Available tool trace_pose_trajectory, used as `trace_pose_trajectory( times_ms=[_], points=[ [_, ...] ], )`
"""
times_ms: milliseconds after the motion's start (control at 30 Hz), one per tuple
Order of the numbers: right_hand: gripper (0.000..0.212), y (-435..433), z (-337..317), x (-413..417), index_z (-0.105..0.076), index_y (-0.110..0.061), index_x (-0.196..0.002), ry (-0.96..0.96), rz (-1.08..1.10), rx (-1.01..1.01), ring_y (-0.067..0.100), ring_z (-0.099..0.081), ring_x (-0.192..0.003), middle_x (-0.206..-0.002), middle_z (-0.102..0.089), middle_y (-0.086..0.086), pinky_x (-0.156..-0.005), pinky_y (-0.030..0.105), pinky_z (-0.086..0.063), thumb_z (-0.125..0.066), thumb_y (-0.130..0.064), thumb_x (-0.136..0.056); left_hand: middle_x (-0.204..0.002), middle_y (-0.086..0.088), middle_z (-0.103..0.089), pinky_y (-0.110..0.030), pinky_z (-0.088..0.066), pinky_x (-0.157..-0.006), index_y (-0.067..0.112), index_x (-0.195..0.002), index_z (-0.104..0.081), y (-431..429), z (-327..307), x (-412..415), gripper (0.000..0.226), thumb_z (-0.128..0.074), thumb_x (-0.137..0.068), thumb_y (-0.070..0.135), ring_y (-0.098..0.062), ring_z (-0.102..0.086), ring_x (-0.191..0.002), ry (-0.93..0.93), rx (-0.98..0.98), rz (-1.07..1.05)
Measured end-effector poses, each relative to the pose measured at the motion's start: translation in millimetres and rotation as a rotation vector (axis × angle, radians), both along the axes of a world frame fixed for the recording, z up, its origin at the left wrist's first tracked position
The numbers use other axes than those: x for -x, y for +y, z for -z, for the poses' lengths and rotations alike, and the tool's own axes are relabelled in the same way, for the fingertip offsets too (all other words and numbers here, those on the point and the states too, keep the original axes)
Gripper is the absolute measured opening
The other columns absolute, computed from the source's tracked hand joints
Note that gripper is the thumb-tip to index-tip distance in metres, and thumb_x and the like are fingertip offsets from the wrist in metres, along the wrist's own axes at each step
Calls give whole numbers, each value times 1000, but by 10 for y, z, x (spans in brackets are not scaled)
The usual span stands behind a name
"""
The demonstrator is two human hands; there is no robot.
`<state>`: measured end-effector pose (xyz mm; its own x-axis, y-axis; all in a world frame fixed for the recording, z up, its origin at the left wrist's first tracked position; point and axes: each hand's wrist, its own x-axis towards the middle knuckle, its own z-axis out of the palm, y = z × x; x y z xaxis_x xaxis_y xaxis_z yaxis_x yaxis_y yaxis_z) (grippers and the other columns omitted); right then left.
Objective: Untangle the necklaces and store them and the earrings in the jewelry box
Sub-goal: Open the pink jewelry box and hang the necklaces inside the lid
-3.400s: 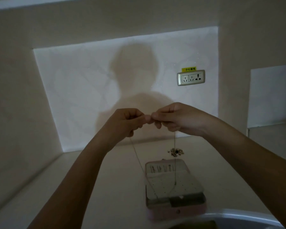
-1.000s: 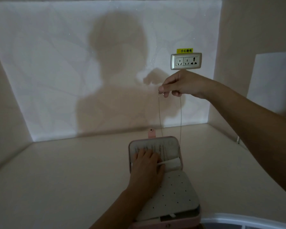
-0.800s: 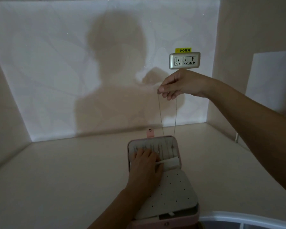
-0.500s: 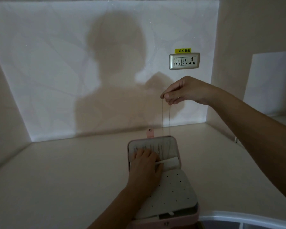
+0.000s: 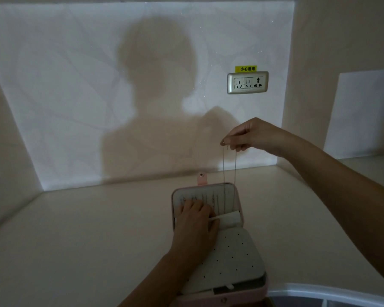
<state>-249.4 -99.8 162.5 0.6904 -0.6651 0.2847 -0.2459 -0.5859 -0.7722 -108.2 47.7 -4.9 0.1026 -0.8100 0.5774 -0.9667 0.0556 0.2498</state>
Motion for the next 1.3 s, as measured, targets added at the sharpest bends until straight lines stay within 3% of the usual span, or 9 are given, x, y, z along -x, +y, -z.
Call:
trace_pose_trajectory(
  times_ms=[267, 400, 533, 667, 1000, 1200, 1300],
  points=[
    [9, -3, 383, -59, -75, -13, -91, 80, 7, 80, 5, -64, -67, -77, -72, 1, -65, 14, -51, -69, -14, -84, -110, 7, -49, -23, -25, -96, 24, -107, -55, 8, -15, -9, 24, -43, -94, 40, -9, -35, -102, 0, -50, -19],
    [4, -2, 495, -113, -74, -19, -84, 176, 8, 224, 3, -61, -63, -73, -71, -2, -60, 13, -48, -71, -17, -83, -110, 8, -49, -22, -26, -93, 25, -107, -56, 0, -15, -3, 24, -43, -94, 41, -6, -28, -95, -8, -48, -30],
    [6, 31, 611, -115, -76, -17, -86, 247, 1, 340, 2, -64, -70, -75, -70, -9, -68, 13, -51, -73, -18, -81, -110, 7, -49, -23, -25, -92, 24, -107, -56, -3, -16, 2, 25, -42, -94, 41, -7, -30, -97, -14, -55, -36],
    [6, 90, 735, -97, -76, -16, -86, 283, -14, 493, -1, -60, -70, -76, -67, -10, -66, 7, -43, -71, -17, -82, -109, 7, -49, -23, -26, -93, 25, -107, -55, -7, -13, 5, 25, -42, -94, 41, -7, -29, -96, -17, -58, -44],
    [5, 107, 1022, -72, -67, -17, -82, 251, 84, 811, -5, -41, -58, -86, -55, -7, -57, 9, -28, -69, -20, -83, -105, 7, -49, -24, -25, -96, 23, -105, -57, -6, -3, 4, 24, -43, -94, 40, -7, -27, -94, -12, -37, -20],
    [6, 73, 1069, -53, -69, -16, -80, 185, 100, 842, -5, -37, -53, -88, -55, -4, -56, 8, -25, -72, -21, -81, -105, 6, -50, -21, -22, -88, 22, -105, -57, -14, 6, 2, 24, -44, -94, 39, -7, -28, -94, -23, -23, -22],
    [9, 53, 1124, -26, -73, -16, -85, 161, 92, 859, -5, -35, -50, -88, -55, -3, -56, 16, -30, -70, -24, -83, -103, 3, -52, -25, -27, -90, 20, -103, -59, -21, 13, 5, 24, -46, -93, 37, -10, -32, -94, -19, -19, -23]
  ],
)
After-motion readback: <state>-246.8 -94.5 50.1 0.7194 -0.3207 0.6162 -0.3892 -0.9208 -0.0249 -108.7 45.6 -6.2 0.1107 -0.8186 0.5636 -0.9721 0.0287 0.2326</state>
